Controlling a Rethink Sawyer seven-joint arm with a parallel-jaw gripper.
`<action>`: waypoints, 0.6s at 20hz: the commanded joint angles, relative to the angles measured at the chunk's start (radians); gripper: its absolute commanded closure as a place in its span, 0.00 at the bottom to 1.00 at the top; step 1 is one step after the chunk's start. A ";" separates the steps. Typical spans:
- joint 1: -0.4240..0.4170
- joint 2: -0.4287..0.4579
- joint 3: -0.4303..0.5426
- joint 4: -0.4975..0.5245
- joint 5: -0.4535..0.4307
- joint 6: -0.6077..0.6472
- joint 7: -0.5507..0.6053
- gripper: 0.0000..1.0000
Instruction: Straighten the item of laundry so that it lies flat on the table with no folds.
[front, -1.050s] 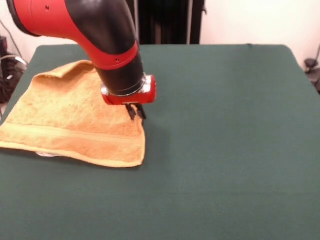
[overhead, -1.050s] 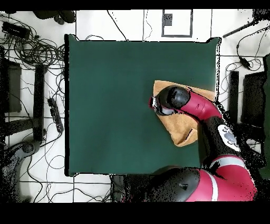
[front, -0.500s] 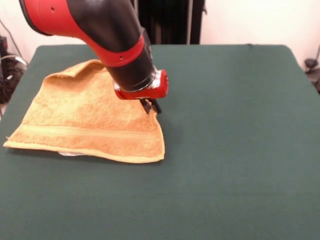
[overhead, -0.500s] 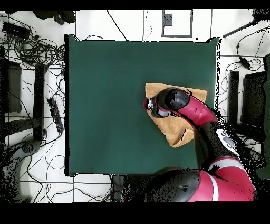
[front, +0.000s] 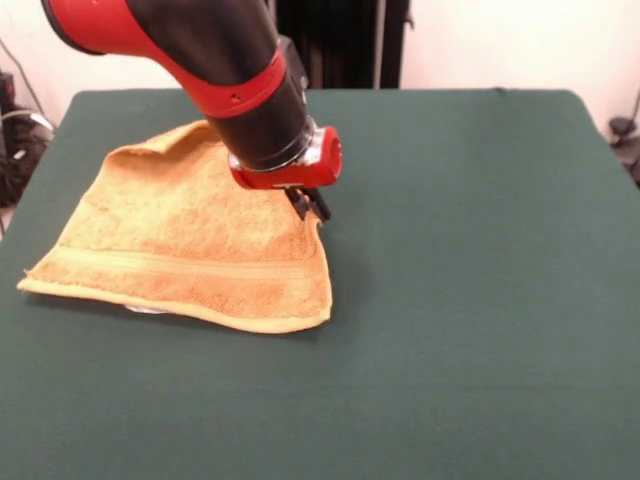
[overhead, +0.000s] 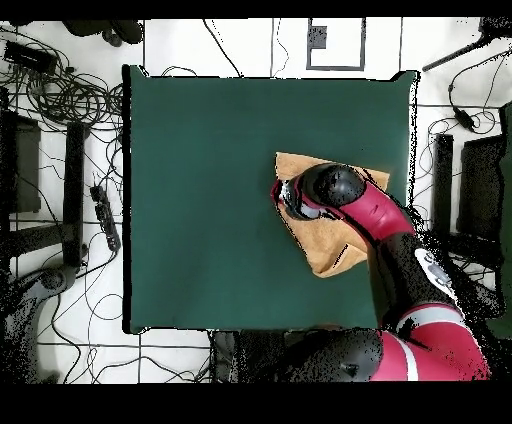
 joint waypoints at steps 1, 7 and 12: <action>0.069 0.015 0.094 0.051 0.095 0.131 0.244 1.00; 0.054 0.025 0.090 0.026 0.108 0.184 0.220 1.00; 0.033 0.006 0.089 0.028 0.139 0.186 0.234 1.00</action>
